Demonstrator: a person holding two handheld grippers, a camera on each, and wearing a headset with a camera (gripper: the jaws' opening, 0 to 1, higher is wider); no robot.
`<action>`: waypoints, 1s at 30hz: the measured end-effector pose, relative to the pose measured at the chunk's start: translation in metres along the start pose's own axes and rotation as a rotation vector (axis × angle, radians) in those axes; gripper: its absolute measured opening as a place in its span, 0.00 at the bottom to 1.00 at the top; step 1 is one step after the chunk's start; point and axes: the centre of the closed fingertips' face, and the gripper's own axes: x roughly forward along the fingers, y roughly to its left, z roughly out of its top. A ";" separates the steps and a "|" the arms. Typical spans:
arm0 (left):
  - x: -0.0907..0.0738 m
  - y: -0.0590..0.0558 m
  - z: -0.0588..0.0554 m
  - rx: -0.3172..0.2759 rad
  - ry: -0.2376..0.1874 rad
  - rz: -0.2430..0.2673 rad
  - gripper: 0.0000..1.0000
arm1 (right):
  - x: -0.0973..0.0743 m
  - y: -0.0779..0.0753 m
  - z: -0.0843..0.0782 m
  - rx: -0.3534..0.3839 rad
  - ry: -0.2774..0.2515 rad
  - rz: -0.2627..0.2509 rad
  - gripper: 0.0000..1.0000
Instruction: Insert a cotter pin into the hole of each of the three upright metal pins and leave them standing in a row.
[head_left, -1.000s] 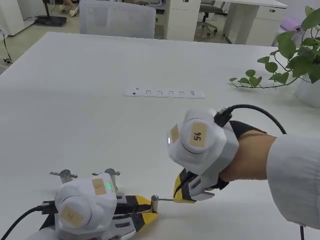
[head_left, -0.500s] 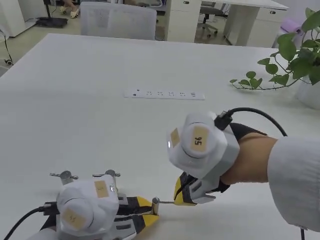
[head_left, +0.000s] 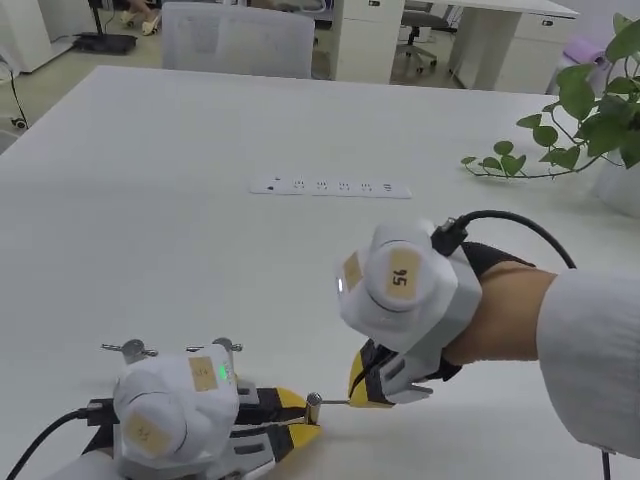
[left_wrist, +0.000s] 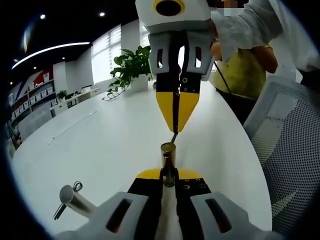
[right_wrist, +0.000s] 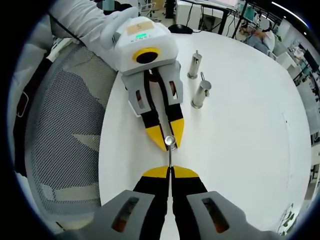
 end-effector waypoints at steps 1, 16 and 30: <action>0.000 0.000 0.000 0.002 0.000 -0.001 0.06 | 0.000 0.000 0.001 0.002 -0.004 0.001 0.01; 0.002 0.001 0.000 -0.009 -0.009 -0.009 0.06 | 0.002 -0.002 0.012 0.013 -0.057 0.002 0.01; 0.003 0.000 0.001 -0.018 -0.017 -0.012 0.06 | 0.005 -0.001 0.021 -0.018 -0.074 -0.001 0.01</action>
